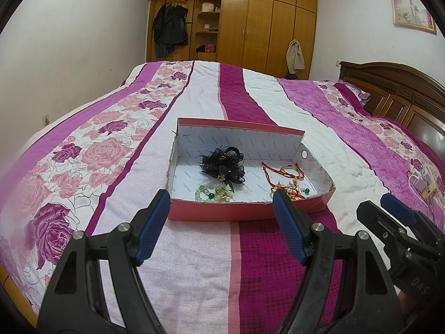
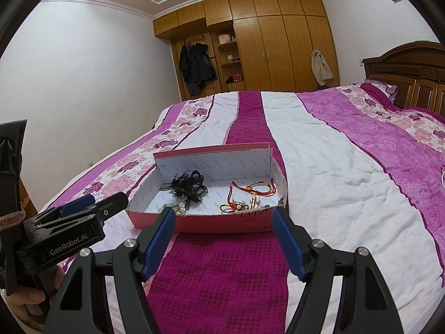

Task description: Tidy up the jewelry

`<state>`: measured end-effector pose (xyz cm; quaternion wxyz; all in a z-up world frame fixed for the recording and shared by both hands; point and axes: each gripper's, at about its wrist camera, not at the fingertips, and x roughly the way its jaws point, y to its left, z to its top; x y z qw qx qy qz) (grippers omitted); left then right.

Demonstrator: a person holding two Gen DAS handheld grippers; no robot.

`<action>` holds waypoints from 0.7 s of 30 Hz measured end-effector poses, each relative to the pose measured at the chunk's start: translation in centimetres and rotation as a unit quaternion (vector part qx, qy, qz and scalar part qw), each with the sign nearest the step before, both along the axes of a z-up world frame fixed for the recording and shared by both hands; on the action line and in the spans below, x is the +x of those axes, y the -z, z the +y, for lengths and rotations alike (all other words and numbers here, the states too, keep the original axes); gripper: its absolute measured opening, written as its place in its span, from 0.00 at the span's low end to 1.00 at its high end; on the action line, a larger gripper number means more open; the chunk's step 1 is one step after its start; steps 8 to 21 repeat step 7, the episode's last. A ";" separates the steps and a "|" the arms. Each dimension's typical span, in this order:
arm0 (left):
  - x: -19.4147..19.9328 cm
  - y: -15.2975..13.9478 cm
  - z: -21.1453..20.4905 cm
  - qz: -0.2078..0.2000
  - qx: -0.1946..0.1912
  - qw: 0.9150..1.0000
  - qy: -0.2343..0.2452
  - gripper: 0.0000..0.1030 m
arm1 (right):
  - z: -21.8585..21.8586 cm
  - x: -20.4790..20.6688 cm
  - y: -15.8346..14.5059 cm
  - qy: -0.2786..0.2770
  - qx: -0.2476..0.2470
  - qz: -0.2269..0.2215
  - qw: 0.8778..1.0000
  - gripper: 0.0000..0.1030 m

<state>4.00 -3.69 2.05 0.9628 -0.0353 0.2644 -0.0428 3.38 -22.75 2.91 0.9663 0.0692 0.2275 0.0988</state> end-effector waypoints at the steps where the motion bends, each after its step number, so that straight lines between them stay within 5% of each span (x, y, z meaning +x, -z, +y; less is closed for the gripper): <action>1: 0.0 0.0 0.0 0.000 0.000 1.000 0.000 0.67 | -0.1 0.0 0.0 0.000 0.000 0.000 1.000 0.72; 21: 0.0 0.0 0.0 0.001 0.000 1.000 -0.001 0.67 | -0.1 0.0 0.0 0.000 0.000 0.001 1.000 0.72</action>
